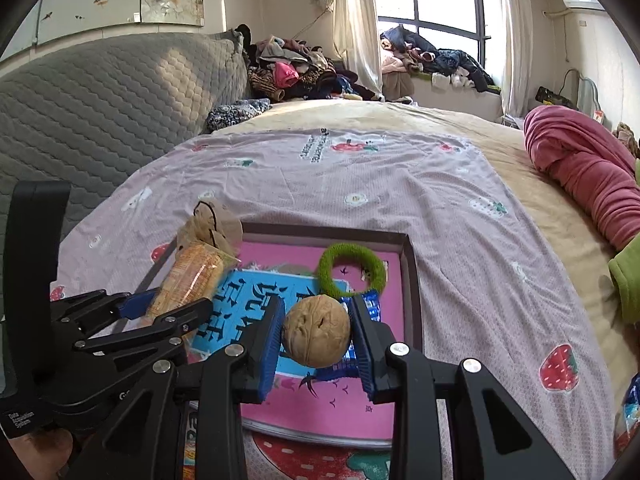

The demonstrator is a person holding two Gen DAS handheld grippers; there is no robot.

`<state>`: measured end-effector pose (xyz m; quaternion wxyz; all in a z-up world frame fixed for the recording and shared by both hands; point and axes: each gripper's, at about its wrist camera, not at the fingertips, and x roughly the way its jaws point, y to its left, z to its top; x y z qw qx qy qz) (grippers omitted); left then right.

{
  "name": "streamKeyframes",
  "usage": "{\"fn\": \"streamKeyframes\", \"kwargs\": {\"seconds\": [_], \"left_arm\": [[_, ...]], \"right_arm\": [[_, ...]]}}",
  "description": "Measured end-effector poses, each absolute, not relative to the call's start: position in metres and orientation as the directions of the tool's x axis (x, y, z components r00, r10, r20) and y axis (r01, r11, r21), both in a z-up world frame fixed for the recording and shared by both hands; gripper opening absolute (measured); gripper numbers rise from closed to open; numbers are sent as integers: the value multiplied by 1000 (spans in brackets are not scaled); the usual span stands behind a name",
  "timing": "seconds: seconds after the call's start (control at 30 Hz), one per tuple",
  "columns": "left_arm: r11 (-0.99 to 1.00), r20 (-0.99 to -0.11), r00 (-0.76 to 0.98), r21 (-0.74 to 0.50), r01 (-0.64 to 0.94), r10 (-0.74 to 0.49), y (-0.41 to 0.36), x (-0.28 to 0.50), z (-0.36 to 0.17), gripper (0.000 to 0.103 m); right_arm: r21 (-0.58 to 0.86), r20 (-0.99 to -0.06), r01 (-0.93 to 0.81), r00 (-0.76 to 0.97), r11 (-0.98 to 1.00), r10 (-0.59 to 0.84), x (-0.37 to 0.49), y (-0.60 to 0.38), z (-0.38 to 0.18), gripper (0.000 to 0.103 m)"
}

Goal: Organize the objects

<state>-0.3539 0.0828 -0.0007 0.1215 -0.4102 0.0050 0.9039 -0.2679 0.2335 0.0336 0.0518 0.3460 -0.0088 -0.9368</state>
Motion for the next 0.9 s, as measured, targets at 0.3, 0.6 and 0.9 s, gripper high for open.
{"fn": "streamKeyframes", "kwargs": {"seconds": [0.3,0.6,0.9], "left_arm": [[-966,-735,-636,-108,-234,237,82,-349,-4,39],[-960,-739,-623,-118,-254,255,88,-346,-15,39],[-950,-758,-590,-129,-284,279,94,-350,-26,40]], "right_arm": [[52,-665,111,-738,-992,-117,-270,233,24,33],[36,-719,141,-684,-989,-123,-276,229,5,33],[-11,-767,136,-637,-991,-79,-282,231,-11,33]]}}
